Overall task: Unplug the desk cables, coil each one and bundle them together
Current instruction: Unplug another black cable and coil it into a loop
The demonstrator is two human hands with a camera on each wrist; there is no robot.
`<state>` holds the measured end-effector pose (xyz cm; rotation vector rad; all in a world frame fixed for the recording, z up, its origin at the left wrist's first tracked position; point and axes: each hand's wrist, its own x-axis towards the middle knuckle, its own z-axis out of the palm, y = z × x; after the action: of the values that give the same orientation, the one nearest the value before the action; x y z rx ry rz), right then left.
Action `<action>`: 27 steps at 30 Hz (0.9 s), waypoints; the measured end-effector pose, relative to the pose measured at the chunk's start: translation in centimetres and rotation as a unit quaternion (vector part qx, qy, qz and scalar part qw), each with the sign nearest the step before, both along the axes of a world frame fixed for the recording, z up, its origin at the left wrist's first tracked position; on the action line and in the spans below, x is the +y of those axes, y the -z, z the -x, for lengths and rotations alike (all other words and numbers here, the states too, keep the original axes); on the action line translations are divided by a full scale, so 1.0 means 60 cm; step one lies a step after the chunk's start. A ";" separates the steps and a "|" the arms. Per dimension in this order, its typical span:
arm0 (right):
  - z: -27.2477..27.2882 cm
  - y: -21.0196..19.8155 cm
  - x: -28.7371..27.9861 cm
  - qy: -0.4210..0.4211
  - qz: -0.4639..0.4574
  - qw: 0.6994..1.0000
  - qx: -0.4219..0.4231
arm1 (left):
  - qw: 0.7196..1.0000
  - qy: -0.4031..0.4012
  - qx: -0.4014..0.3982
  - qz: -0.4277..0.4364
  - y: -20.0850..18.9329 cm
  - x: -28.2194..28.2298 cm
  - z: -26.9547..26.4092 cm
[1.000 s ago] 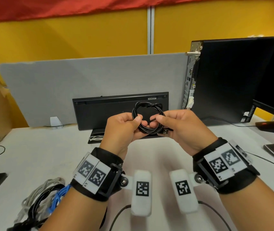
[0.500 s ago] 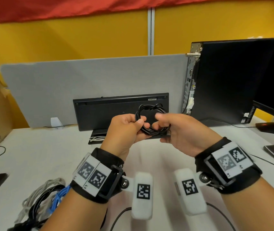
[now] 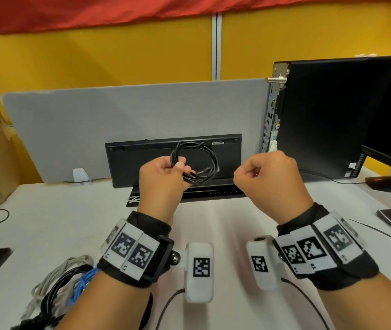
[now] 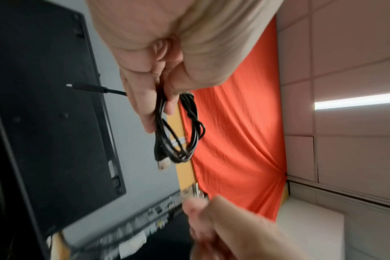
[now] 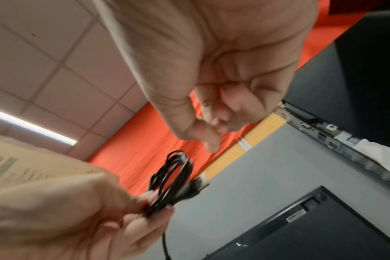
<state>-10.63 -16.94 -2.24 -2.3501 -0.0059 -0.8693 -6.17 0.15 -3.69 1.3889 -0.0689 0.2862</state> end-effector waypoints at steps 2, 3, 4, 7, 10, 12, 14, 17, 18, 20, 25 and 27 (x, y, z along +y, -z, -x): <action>-0.002 -0.003 -0.004 -0.032 -0.074 0.997 0.017 | 1.000 -0.009 -0.016 0.004 -0.004 0.012 -0.006; -0.002 -0.004 -0.002 -0.067 -0.136 0.987 0.047 | 1.000 -0.009 -0.023 0.003 -0.005 0.014 -0.006; 0.000 -0.005 0.003 -0.099 -0.191 0.973 0.082 | 1.000 -0.007 -0.029 -0.002 -0.005 0.013 -0.004; 0.004 0.000 0.026 -0.144 -0.254 0.946 0.143 | 0.998 0.006 -0.053 -0.040 -0.002 -0.002 0.007; 0.001 0.009 0.034 -0.134 -0.263 0.947 0.126 | 0.995 0.016 -0.071 -0.069 0.000 -0.012 0.015; -0.001 0.013 0.035 -0.124 -0.274 0.946 0.125 | 0.995 0.024 -0.069 -0.071 -0.002 -0.014 0.016; -0.003 0.013 0.034 -0.111 -0.287 0.943 0.129 | 0.995 0.031 -0.066 -0.069 -0.002 -0.016 0.019; -0.007 0.016 0.031 -0.098 -0.299 0.941 0.125 | 0.995 0.043 -0.066 -0.065 0.000 -0.021 0.022; -0.008 0.017 0.030 -0.091 -0.293 0.945 0.117 | 0.995 0.049 -0.061 -0.060 0.001 -0.022 0.023; -0.008 0.019 0.026 -0.066 -0.260 0.959 0.092 | 0.995 0.068 -0.044 -0.051 0.001 -0.023 0.024; -0.013 0.021 0.007 -0.020 -0.091 0.995 0.033 | 0.988 0.137 0.047 -0.058 -0.006 -0.021 0.019; -0.013 0.021 0.005 -0.027 -0.038 0.998 0.036 | 0.981 0.154 0.062 -0.100 -0.006 -0.015 0.017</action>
<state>-9.87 -16.64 -3.50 -2.2990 -0.0057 -0.7456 -7.19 -0.73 -3.30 1.5676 -0.2130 -0.0686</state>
